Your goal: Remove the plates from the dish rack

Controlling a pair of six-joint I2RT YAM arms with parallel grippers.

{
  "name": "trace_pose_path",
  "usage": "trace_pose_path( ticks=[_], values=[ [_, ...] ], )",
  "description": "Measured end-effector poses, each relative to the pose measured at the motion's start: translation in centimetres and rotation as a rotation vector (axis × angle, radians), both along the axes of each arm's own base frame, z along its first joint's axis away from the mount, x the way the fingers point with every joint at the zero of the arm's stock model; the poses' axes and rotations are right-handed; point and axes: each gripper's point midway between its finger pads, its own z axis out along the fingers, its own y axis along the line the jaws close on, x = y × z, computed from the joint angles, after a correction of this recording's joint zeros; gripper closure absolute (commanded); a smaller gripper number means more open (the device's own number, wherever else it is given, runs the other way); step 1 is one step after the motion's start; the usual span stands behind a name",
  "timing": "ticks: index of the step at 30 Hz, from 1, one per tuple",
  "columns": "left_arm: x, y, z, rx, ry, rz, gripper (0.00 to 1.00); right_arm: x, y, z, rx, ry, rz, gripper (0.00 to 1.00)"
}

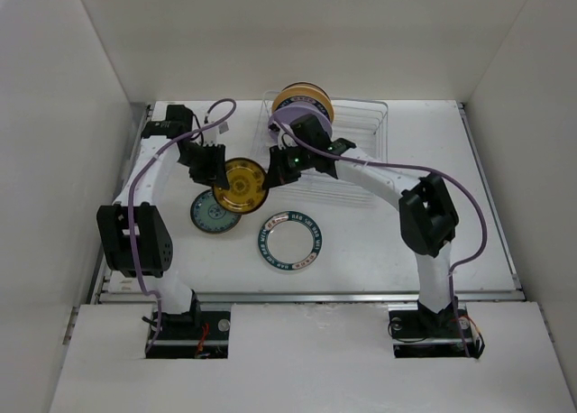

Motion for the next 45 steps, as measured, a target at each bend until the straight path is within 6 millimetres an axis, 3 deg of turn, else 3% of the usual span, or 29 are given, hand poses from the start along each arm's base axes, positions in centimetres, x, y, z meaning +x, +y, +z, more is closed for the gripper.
trace_pose_path(
  ticks=[1, 5, 6, 8, 10, 13, 17, 21, 25, 30, 34, 39, 42, 43, 45],
  values=[
    [-0.2, -0.1, 0.0, 0.001, 0.006, -0.01, 1.0, 0.0, 0.0, -0.2, -0.007, -0.002, -0.002, 1.0],
    [-1.5, -0.6, 0.8, -0.019, 0.036, -0.063, 1.0, 0.7, -0.5, -1.0, -0.014, 0.013, -0.014, 1.0],
    [-1.5, -0.5, 0.9, -0.01, 0.035, -0.064, 1.0, 0.7, -0.5, -1.0, -0.013, 0.013, -0.012, 0.84],
    [-1.7, -0.3, 1.2, 0.001, 0.043, -0.063, 1.0, 0.6, -0.2, -0.6, -0.006, 0.005, -0.005, 0.78],
    [-2.0, -0.2, 1.6, 0.008, 0.055, -0.06, 1.0, 0.4, 0.1, -0.5, -0.007, -0.005, 0.003, 0.58],
    [-2.4, 0.8, 1.7, 0.042, 0.084, -0.037, 1.0, 0.3, 0.5, 0.5, 0.001, -0.022, 0.016, 0.4],
    [-2.4, 4.0, 1.2, 0.055, 0.151, 0.06, 1.0, 0.7, 1.0, 2.4, 0.018, -0.069, 0.013, 0.34],
    [-2.3, 7.5, -0.9, 0.07, 0.245, 0.158, 1.0, 1.3, 0.2, 4.0, 0.011, -0.121, -0.029, 0.33],
    [-2.3, 8.0, -3.5, 0.074, 0.347, 0.164, 0.99, 2.1, -1.1, 6.3, 0.007, -0.184, -0.071, 0.33],
    [-2.6, 7.7, -6.3, 0.068, 0.449, 0.139, 0.57, 3.2, -2.4, 8.0, 0.001, -0.233, -0.115, 0.3],
    [-3.2, 8.1, -7.1, 0.093, 0.478, 0.136, 0.49, 4.1, -3.5, 8.0, -0.028, -0.249, -0.162, 0.1],
    [-3.0, 8.8, -7.4, 0.134, 0.467, 0.139, 0.33, 6.2, -5.9, 8.4, -0.088, -0.297, -0.275, 0.04],
    [-3.0, 8.9, -7.6, 0.158, 0.465, 0.132, 0.15, 8.9, -8.8, 9.2, -0.158, -0.342, -0.392, 0.01],
    [-3.0, 8.9, -7.6, 0.175, 0.465, 0.126, 0.02, 9.9, -9.9, 9.7, -0.187, -0.375, -0.433, 0.01],
    [-3.1, 8.7, -7.6, 0.203, 0.461, 0.108, 0.0, 12.4, -11.7, 11.2, -0.242, -0.455, -0.509, 0.01]
  ],
)
